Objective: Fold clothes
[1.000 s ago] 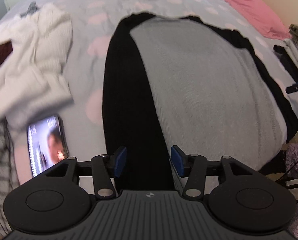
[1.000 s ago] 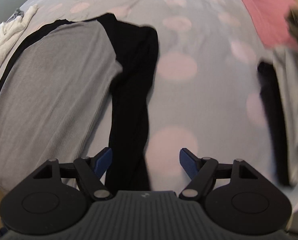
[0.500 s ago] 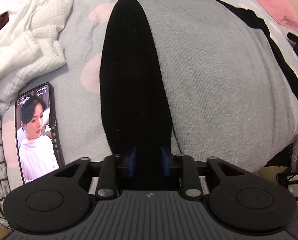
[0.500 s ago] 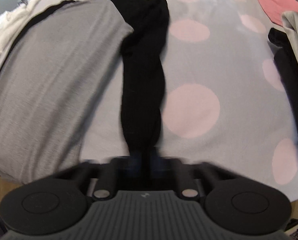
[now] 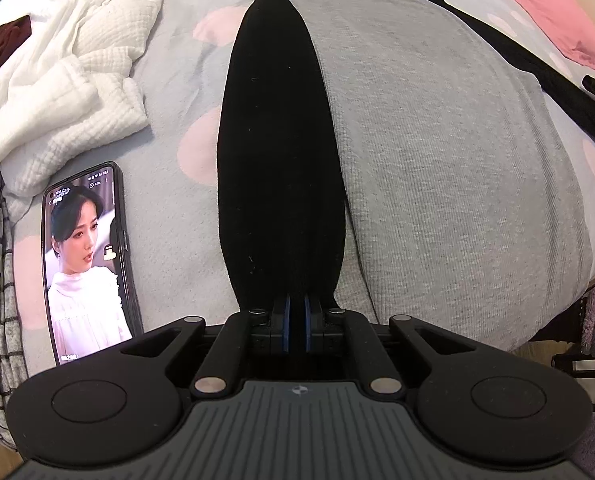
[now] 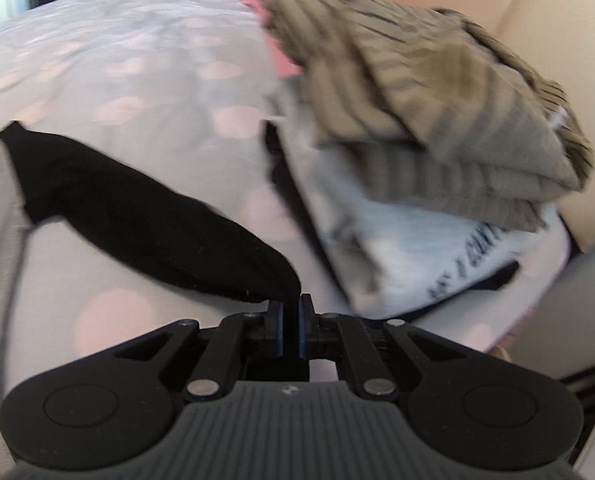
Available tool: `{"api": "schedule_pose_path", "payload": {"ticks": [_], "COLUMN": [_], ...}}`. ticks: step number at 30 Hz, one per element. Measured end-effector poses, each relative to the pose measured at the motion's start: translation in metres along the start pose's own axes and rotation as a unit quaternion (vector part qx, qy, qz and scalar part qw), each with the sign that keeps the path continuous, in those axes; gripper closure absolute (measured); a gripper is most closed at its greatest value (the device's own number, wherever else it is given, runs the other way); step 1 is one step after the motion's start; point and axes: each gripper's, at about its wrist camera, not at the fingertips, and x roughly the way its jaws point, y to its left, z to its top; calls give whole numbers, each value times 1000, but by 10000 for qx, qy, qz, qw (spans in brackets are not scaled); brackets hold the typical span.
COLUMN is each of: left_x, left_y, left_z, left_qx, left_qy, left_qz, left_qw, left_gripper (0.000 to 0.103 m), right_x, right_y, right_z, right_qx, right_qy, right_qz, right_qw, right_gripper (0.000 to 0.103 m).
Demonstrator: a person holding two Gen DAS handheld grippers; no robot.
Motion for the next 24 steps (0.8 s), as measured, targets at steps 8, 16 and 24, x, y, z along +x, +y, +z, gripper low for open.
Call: {"api": "schedule_pose_path", "payload": {"ticks": [8, 16, 24], "left_x": [-14, -57, -101], "left_y": [2, 26, 100], "left_z": [-1, 13, 72], "left_qx": [-132, -685, -1437], "left_qy": [-119, -738, -1494], "left_qz": [-66, -308, 76], "left_qw": [9998, 9944, 9782], "left_gripper": [100, 100, 100], "right_x": [-1, -44, -44], "right_y": [-1, 45, 106], "right_z": [-4, -9, -19], "right_qx": [25, -1002, -2475], "right_qy": [-79, -1197, -1076], "right_qz": [28, 166, 652], "right_qw": [10000, 9876, 9607], "right_gripper": [51, 34, 31]}}
